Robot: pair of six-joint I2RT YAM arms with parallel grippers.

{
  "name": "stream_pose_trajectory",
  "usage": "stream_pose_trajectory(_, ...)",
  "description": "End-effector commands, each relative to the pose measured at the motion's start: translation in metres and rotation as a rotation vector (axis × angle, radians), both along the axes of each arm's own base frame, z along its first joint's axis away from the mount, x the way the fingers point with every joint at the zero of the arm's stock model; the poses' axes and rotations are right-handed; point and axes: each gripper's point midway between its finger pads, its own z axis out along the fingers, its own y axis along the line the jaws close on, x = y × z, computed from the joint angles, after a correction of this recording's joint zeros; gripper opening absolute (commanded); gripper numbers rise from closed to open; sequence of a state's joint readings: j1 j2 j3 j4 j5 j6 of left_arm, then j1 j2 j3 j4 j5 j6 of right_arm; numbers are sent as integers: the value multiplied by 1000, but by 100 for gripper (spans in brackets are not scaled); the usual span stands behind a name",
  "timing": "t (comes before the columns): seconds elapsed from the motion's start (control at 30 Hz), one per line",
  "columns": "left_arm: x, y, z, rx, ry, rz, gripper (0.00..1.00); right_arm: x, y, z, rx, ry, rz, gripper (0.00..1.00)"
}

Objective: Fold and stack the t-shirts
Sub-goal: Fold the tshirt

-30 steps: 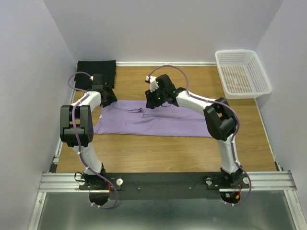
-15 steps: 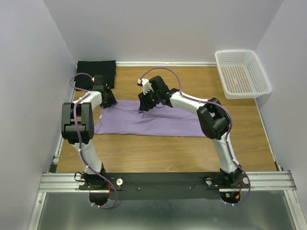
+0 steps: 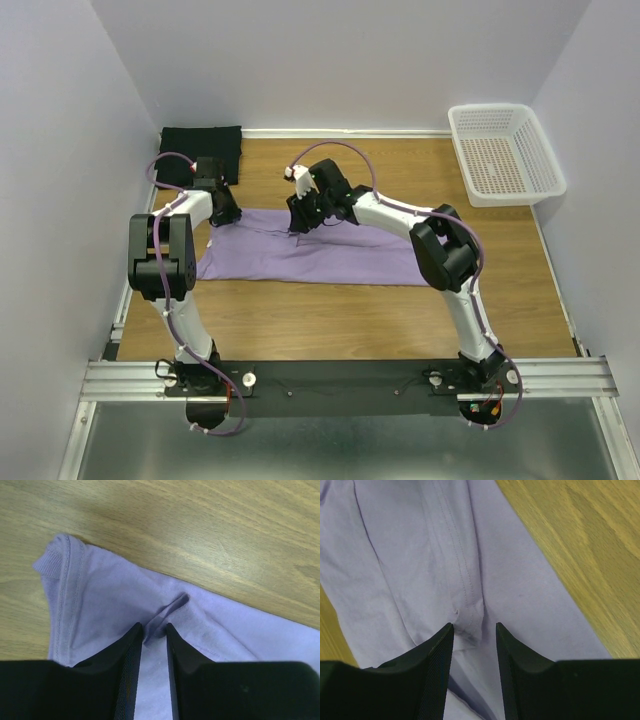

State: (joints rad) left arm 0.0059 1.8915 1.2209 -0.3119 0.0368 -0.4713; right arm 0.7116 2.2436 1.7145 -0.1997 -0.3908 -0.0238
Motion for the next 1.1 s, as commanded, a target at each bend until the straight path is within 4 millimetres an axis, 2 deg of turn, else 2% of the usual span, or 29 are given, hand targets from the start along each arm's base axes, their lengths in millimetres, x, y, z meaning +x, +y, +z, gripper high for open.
stream_pose_trajectory(0.0, -2, 15, 13, 75, -16, 47, 38, -6, 12, 26, 41, -51, 47, 47)
stream_pose_trajectory(0.1, 1, 21, 28, 99, -54, 76, 48, -8, 15, 26, 50, -39, 53, 46)
stream_pose_trajectory(0.2, 2, 25, 45, 116, -97, 91, 53, -5, 16, 31, 64, -27, 24, 43)
stream_pose_trajectory(0.33, 0, 26, 66, 121, -152, 89, 54, 5, 22, 48, 103, -14, -51, 36)
stream_pose_trajectory(0.37, -4, 14, 66, 123, -152, 63, 54, 8, 23, 51, 115, -2, -82, 34)
stream_pose_trajectory(0.4, -6, 15, 77, 126, -178, 66, 54, 13, 24, 58, 126, -8, -104, 34)
stream_pose_trajectory(0.5, -18, 15, 87, 134, -204, 74, 55, 23, 26, 63, 153, 15, -169, 32)
stream_pose_trajectory(0.53, -21, 16, 90, 138, -216, 74, 55, 29, 26, 61, 155, 20, -198, 32)
stream_pose_trajectory(0.67, -38, 14, 92, 140, -244, 74, 55, 33, 31, 53, 160, 41, -214, 31)
stream_pose_trajectory(0.77, -50, 11, 84, 136, -239, 60, 55, 28, 36, 32, 158, 99, -194, 26)
stream_pose_trajectory(1.07, -45, -2, 81, 99, -228, 22, 55, 14, 32, 3, 133, 152, -183, 22)
